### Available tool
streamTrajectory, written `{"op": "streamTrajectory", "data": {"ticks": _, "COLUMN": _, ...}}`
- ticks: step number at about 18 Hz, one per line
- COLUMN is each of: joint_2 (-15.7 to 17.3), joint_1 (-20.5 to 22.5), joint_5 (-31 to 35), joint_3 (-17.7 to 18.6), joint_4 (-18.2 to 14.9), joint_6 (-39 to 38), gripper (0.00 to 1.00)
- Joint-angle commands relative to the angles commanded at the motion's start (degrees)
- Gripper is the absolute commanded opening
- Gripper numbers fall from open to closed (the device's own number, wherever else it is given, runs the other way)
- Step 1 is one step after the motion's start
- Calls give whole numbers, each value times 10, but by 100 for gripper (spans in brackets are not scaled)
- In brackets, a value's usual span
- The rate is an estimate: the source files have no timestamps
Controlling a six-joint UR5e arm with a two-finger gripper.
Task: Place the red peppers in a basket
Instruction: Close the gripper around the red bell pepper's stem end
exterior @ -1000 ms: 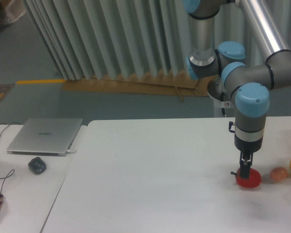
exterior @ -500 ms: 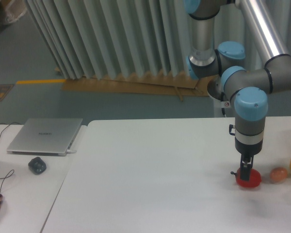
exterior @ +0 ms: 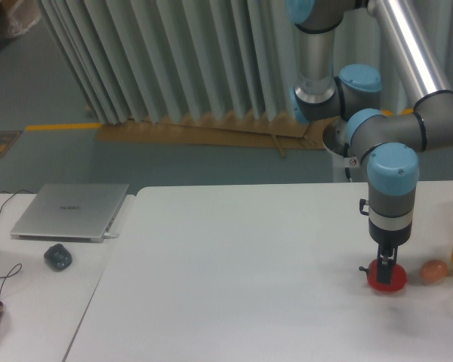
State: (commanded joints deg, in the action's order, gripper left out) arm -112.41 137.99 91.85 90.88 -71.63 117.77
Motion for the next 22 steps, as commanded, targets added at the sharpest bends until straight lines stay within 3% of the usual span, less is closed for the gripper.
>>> {"op": "streamTrajectory", "data": {"ticks": 3, "joint_2": -11, "joint_1": -1, "joint_5": 1, "joint_3": 3, "joint_4": 17, "joint_6": -2, "gripper": 100}}
{"op": "streamTrajectory", "data": {"ticks": 12, "joint_2": -15, "joint_1": -3, "joint_5": -1, "joint_3": 7, "joint_4": 18, "joint_6": 2, "gripper": 100}}
{"op": "streamTrajectory", "data": {"ticks": 13, "joint_2": -15, "joint_1": -3, "joint_5": -1, "joint_3": 7, "joint_4": 18, "joint_6": 3, "gripper": 94}}
{"op": "streamTrajectory", "data": {"ticks": 14, "joint_2": -15, "joint_1": -3, "joint_5": -1, "joint_3": 9, "joint_4": 18, "joint_6": 10, "gripper": 80}}
{"op": "streamTrajectory", "data": {"ticks": 15, "joint_2": -17, "joint_1": -4, "joint_5": -1, "joint_3": 11, "joint_4": 18, "joint_6": 13, "gripper": 72}}
{"op": "streamTrajectory", "data": {"ticks": 22, "joint_2": -19, "joint_1": -5, "joint_5": -3, "joint_3": 13, "joint_4": 18, "joint_6": 11, "gripper": 59}}
